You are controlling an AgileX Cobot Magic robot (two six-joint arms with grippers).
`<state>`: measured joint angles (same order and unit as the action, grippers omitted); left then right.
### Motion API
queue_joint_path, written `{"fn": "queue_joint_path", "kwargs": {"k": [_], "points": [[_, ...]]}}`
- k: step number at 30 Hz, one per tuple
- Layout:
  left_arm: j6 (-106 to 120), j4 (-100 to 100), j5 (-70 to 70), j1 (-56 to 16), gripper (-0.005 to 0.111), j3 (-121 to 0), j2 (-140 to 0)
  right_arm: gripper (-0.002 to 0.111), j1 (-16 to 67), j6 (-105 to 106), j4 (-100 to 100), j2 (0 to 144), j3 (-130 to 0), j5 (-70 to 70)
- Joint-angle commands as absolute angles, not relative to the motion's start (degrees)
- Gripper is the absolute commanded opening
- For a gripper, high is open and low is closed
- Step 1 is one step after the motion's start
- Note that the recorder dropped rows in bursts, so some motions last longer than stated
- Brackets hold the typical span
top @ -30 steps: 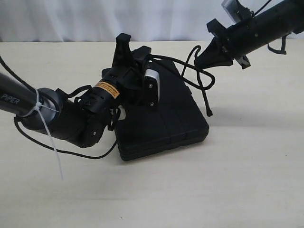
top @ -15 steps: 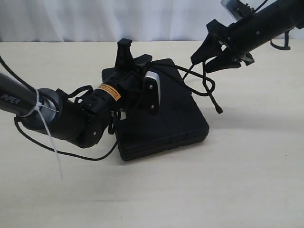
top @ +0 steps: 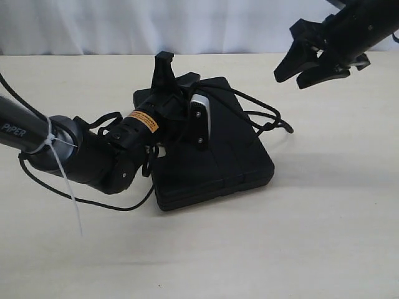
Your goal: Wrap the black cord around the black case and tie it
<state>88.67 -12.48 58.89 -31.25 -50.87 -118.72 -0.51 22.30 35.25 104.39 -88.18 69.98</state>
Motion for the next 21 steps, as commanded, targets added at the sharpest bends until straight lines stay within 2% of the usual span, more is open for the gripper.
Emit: {"fn": "queue_joint_path", "kwargs": {"k": [1, 6, 13, 18, 21], "points": [[87.9, -12.7, 58.9, -31.1, 0.000, -51.1, -118.6, 0.056, -0.5, 21.9, 35.0, 98.9, -85.3, 70.0], [87.9, -12.7, 58.9, -31.1, 0.000, -51.1, -118.6, 0.056, -0.5, 23.6, 36.9, 91.3, -74.1, 70.0], [87.9, -12.7, 58.9, -31.1, 0.000, -51.1, -118.6, 0.056, -0.5, 32.9, 60.6, 82.4, -50.2, 58.1], [87.9, -12.7, 58.9, -31.1, 0.000, -51.1, -118.6, 0.056, -0.5, 49.2, 84.1, 83.8, -35.1, 45.3], [87.9, -12.7, 58.4, -31.1, 0.000, -51.1, -118.6, 0.056, -0.5, 57.1, 93.2, 88.9, -34.6, 47.5]]}}
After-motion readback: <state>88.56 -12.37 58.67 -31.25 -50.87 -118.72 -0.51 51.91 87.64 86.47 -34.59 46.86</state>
